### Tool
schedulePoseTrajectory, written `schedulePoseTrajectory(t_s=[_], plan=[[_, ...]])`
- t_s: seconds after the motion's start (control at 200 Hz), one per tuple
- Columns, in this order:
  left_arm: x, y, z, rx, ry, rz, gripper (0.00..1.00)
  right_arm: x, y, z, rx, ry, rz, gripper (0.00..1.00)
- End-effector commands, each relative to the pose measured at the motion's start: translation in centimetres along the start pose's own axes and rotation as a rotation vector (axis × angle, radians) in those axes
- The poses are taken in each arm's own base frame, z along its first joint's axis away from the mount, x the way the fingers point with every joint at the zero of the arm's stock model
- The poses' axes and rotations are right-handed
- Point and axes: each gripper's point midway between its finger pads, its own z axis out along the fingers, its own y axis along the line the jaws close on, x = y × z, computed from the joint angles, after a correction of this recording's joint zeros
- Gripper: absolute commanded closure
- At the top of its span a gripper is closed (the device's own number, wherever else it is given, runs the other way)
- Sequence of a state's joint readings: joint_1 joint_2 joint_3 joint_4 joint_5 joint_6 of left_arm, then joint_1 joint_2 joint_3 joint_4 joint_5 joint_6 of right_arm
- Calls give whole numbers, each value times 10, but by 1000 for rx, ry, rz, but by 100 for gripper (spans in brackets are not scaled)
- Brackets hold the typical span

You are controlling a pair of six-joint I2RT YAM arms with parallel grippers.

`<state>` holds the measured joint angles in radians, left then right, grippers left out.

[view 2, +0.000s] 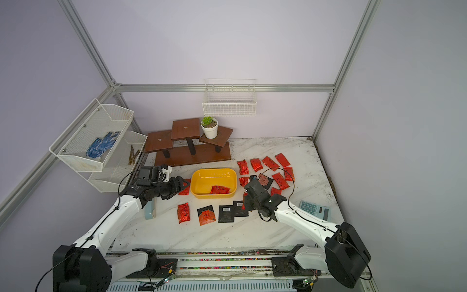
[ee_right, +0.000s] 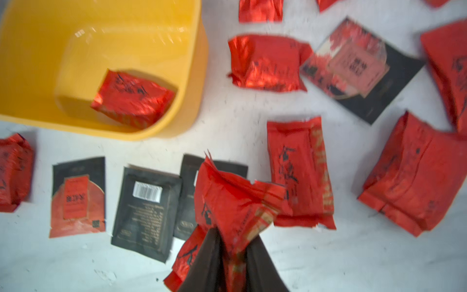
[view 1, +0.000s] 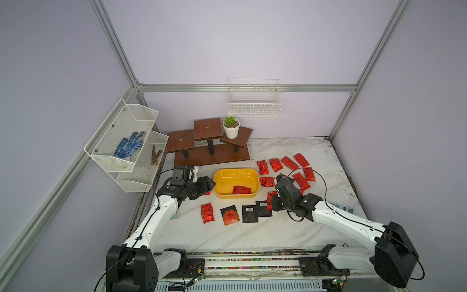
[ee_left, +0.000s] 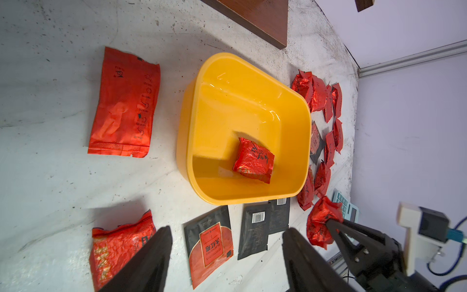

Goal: Take the tea bags out of the storage box
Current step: Place the tea bag at the center of the board.

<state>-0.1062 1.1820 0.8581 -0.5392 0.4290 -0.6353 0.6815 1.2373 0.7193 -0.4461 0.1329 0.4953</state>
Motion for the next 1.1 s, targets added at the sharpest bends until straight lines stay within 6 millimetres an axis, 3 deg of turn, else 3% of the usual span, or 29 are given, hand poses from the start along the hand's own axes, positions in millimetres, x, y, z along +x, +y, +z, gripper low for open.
schedulePoseTrajectory(t_s=[0.0, 0.13, 0.3, 0.365, 0.505, 0.64, 0.815, 0.985, 1.095], plan=[[-12, -21, -4, 48, -32, 29, 28, 23, 4, 4, -75, 28, 74, 79], [-12, -25, -6, 53, -38, 33, 28, 49, -3, 9, -80, 75, 89, 79], [-14, -29, -7, 54, -43, 34, 28, 66, -14, 12, -50, 99, 96, 78], [-14, -29, -6, 49, -43, 35, 28, 70, -17, 12, -43, 100, 99, 72], [-15, -28, -5, 37, -38, 36, 28, 68, -19, 9, -37, 88, 110, 51], [-18, -26, -5, 17, -44, 43, 27, 51, -18, -2, -30, 37, 114, 38], [-24, -18, 3, -17, -40, 34, 27, 17, -1, -17, -78, -48, 76, 36], [-32, -2, 16, -45, -31, 2, 27, -16, 26, -12, -152, -120, 42, 37], [-42, 5, 23, -59, -27, -10, 30, -34, 40, 0, -160, -120, 31, 52]])
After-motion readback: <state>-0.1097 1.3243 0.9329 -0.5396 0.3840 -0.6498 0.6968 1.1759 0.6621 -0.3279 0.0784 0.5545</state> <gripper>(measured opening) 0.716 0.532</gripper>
